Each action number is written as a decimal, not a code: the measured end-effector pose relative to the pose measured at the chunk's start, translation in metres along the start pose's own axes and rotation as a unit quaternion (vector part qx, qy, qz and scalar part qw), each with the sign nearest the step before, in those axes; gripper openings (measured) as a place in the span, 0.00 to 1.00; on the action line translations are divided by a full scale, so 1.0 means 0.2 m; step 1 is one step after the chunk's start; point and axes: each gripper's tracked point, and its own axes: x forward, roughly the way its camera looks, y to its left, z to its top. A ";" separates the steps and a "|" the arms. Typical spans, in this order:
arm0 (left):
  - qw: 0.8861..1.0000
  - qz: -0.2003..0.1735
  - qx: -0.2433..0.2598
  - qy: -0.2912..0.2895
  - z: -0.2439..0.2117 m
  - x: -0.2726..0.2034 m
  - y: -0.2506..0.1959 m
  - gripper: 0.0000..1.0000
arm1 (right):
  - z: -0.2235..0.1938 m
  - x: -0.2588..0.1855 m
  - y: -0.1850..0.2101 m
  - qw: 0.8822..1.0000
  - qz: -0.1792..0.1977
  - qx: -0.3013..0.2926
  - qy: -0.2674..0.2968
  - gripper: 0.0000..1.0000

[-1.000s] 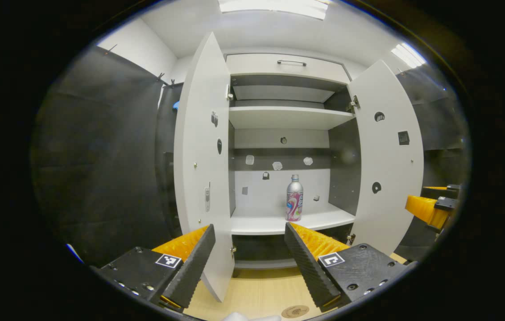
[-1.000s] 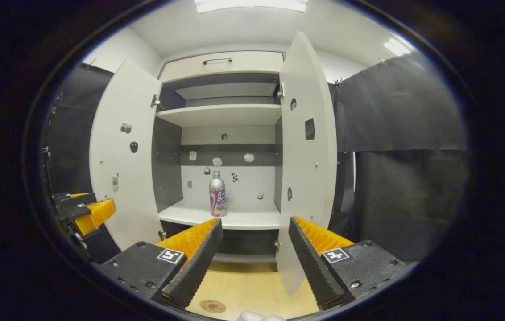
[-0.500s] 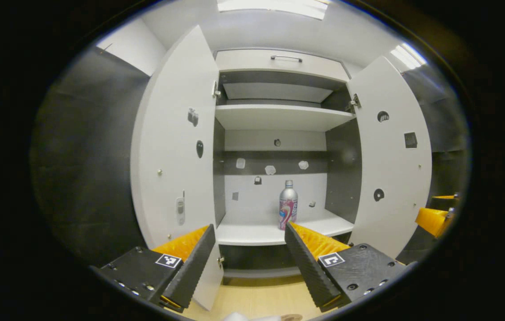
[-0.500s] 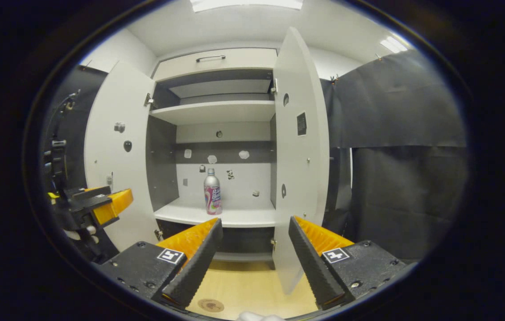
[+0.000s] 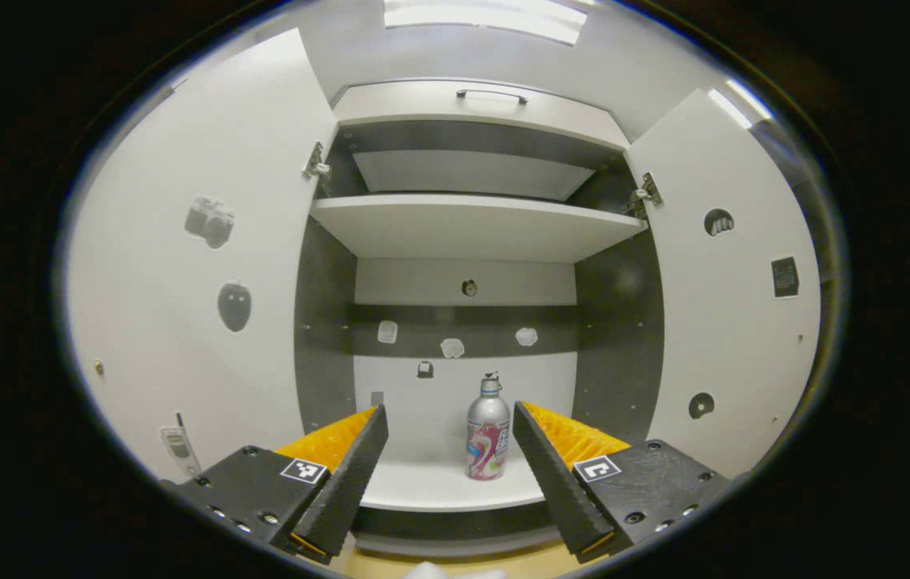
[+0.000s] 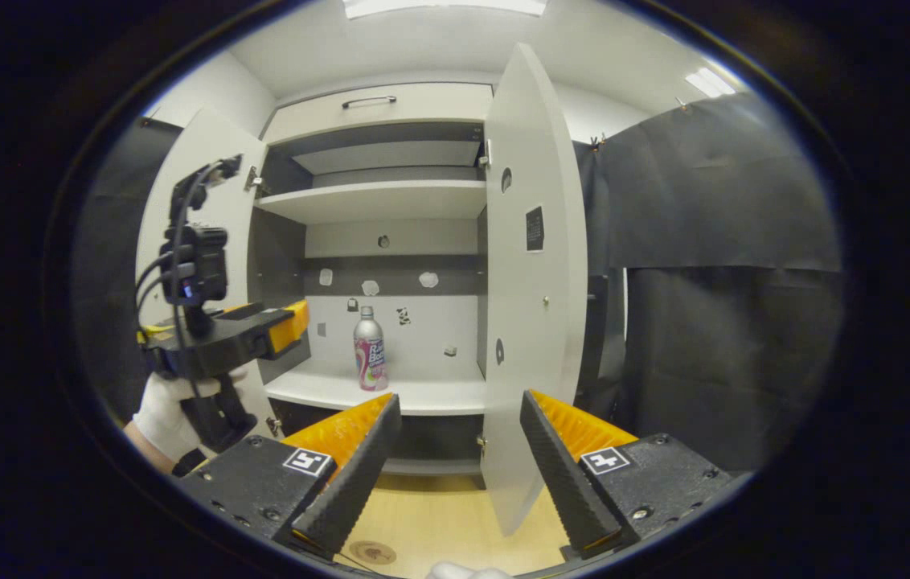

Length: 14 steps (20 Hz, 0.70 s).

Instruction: Grasp the bottle in the cabinet with the left hand and place it on the coaster, then close the right door with the right hand and the left door with the left hand.

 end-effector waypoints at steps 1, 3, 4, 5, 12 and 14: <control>1.000 -0.004 -0.004 -0.007 0.01 0.08 -0.02 1.00 | 0.01 0.00 0.01 1.000 0.001 -0.001 0.000 0.98; 1.000 -0.003 -0.004 -0.023 0.00 0.24 -0.06 1.00 | 0.02 0.02 0.02 1.000 0.001 -0.007 0.002 0.98; 1.000 0.002 -0.001 -0.025 -0.01 0.30 -0.07 0.96 | 0.02 0.02 0.03 1.000 0.003 -0.012 0.005 0.97; 1.000 0.004 0.000 -0.018 -0.04 0.36 -0.08 1.00 | 0.01 0.03 0.04 1.000 0.004 -0.016 0.008 0.98; 1.000 0.002 0.001 0.011 -0.26 0.67 -0.17 0.96 | -0.07 0.10 0.04 0.999 -0.001 -0.027 0.039 0.98; 1.000 0.002 0.004 0.024 -0.33 0.72 -0.19 1.00 | -0.10 0.11 0.04 0.998 -0.006 -0.027 0.048 0.98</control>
